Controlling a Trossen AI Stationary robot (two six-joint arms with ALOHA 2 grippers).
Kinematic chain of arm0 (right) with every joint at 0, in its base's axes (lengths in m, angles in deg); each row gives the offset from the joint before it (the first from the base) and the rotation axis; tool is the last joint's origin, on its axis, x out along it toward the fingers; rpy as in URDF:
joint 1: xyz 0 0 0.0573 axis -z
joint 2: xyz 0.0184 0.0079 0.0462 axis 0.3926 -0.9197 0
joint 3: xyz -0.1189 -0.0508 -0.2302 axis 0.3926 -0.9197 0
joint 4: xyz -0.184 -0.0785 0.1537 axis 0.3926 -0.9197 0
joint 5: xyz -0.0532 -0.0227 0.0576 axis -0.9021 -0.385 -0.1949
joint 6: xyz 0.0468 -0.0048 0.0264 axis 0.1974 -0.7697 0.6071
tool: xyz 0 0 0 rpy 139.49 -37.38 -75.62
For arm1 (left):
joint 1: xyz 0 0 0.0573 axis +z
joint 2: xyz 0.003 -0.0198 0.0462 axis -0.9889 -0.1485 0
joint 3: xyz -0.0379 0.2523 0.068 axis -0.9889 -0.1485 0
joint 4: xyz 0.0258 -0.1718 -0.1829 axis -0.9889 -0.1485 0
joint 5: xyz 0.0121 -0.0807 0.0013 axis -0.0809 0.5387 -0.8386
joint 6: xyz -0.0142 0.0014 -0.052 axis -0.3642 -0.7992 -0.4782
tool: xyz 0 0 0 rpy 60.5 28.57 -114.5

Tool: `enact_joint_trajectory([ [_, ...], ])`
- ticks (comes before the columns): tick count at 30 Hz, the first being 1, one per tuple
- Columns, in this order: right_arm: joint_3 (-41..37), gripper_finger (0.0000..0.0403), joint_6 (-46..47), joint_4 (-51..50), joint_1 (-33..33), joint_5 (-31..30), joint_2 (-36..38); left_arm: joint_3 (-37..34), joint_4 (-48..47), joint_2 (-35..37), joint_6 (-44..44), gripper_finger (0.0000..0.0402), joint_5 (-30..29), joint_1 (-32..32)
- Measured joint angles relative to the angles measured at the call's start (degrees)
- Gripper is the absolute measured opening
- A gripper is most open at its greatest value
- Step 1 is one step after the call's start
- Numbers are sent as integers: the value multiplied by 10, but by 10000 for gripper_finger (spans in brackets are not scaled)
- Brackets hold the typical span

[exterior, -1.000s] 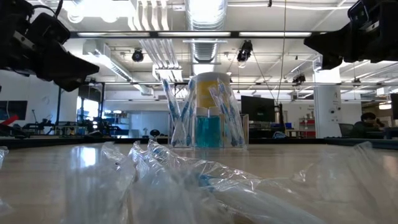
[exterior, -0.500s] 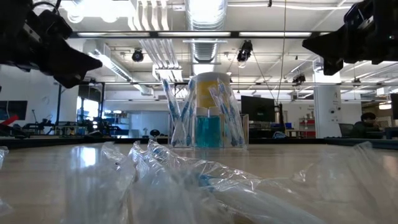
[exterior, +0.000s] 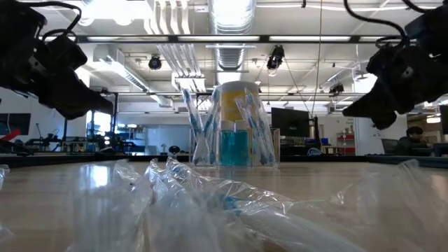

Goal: Pick & Place toothbrushing station
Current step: Put the blue toothbrush into the transparent organizer

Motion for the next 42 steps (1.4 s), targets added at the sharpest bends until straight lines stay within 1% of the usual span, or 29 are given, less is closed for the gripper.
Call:
enact_joint_trajectory([
  [3, 0, 8, 3, 11, 0, 2, -34, 0, 0, -9, -12, 3, 0, 0],
  [10, 0, 8, -50, 166, 0, 5, -97, 0, 0, -15, -15, 3, 1, 0],
  [14, 0, 8, -65, 217, 0, 6, -127, 0, 0, -15, 3, 3, 0, 0],
  [17, 0, 8, -65, 223, 0, 7, -141, -1, 5, -15, 4, 3, -23, 0],
  [19, 0, 8, -65, 220, 0, 7, -153, -1, 7, -15, 14, 3, -25, 0],
  [29, 0, 8, -58, 239, 0, 6, -202, -1, 8, -15, 36, 3, -26, 0],
  [35, 0, 8, -50, 281, 0, 5, -227, -1, 29, -15, 65, 3, -24, 0],
  [39, 0, 8, -35, 326, 0, 1, -240, 0, 32, -15, 75, 3, -18, 0],
  [42, 17, 8, -26, 324, 0, 1, -242, 2, 32, -15, 74, 3, -7, 0],
])
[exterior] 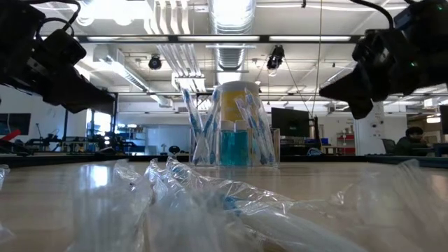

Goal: Pick & Place toothbrushing station
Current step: Put the blue toothbrush into the transparent organizer

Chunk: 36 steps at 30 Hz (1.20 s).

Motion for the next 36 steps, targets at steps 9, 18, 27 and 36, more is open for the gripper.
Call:
enact_joint_trajectory([
  [9, 223, 8, 57, -379, -10, -3, -28, 7, 5, 0, -30, 6, 12, 0],
  [18, 440, 8, 132, -543, -90, -11, -182, 8, 3, 0, -30, 10, 13, 0],
  [27, 649, 8, 250, -603, -168, -4, -404, 9, -1, 0, -30, 14, 14, 0],
  [36, 883, 16, 276, -682, -201, 62, -616, 10, -24, 0, -31, 10, 73, 0],
])
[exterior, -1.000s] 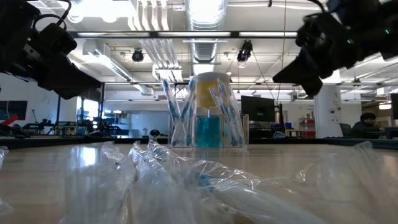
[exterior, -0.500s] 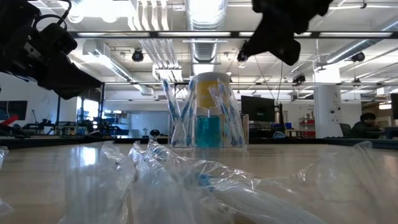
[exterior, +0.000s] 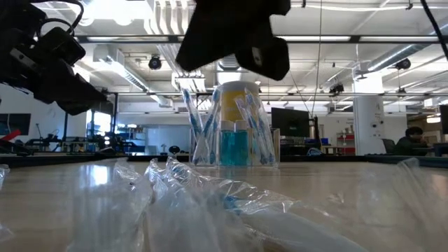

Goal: Pick & Place toothbrushing station
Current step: Put the blue toothbrush into the transparent organizer

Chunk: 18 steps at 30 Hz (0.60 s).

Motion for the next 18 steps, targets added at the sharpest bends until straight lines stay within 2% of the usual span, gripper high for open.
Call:
enact_joint_trajectory([
  [4, 108, 54, 70, -135, -1, 2, -79, 0, -3, 0, 1, 12, 19, 0],
  [8, 208, 112, 112, -255, -5, 21, -150, 0, -8, 0, 1, 10, 24, 0],
  [13, 305, 177, 118, -284, -13, 59, -220, 0, -21, 0, 14, 13, 35, 0],
  [18, 386, 207, 147, -356, -20, 65, -271, 0, -30, 0, 15, 14, 36, 0],
])
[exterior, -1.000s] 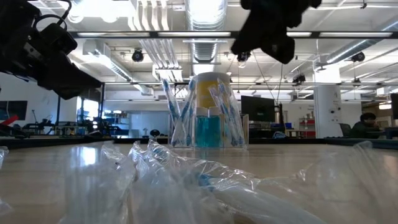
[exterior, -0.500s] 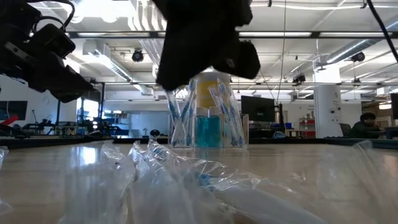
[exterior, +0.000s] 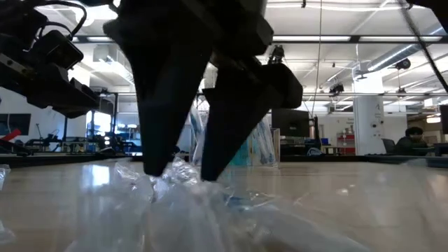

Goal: Pick & Place toothbrushing station
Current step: Put the blue toothbrush into the transparent organizer

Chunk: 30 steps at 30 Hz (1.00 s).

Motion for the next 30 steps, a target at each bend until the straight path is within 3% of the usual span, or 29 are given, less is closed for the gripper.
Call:
enact_joint_trajectory([
  [5, 53, 210, 0, -78, -9, -8, -23, 0, 1, 0, -1, 14, 2, 0],
  [12, 57, 210, -3, -115, -22, -42, -8, 0, 4, 2, -4, 14, 1, 0],
  [23, 35, 208, -15, -95, -23, -48, -27, 0, -1, 2, -24, 14, 8, 0],
  [30, -2, 186, -21, -87, -20, -51, -24, 0, -2, 2, -28, 14, 9, 0],
])
